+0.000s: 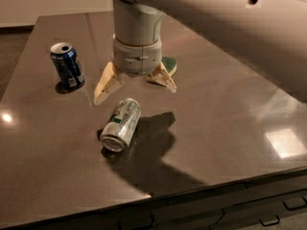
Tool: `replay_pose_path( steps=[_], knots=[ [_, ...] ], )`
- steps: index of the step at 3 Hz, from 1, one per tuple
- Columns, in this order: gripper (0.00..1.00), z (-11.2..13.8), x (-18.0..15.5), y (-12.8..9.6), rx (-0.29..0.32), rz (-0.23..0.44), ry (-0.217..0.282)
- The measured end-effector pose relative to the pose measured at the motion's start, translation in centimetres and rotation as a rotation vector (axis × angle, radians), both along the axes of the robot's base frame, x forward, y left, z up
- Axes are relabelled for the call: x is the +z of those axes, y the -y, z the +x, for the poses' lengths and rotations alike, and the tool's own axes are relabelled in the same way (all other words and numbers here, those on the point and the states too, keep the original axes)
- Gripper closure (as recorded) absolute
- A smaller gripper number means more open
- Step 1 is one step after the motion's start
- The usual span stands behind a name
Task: Place 7up can upright
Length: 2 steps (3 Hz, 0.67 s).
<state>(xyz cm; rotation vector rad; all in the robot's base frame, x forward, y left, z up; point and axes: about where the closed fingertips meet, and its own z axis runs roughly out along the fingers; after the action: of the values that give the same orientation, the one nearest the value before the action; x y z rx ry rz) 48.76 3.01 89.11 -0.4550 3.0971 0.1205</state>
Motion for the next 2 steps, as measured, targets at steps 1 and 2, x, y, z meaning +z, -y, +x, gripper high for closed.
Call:
replay_pose_path(
  steps=[1,2],
  knots=[
    [0.0,-0.1,-1.1,-0.4,-0.067,-0.004,-0.029],
    [0.0,0.1,-2.2,-0.7,-0.124,-0.007,-0.055]
  ],
)
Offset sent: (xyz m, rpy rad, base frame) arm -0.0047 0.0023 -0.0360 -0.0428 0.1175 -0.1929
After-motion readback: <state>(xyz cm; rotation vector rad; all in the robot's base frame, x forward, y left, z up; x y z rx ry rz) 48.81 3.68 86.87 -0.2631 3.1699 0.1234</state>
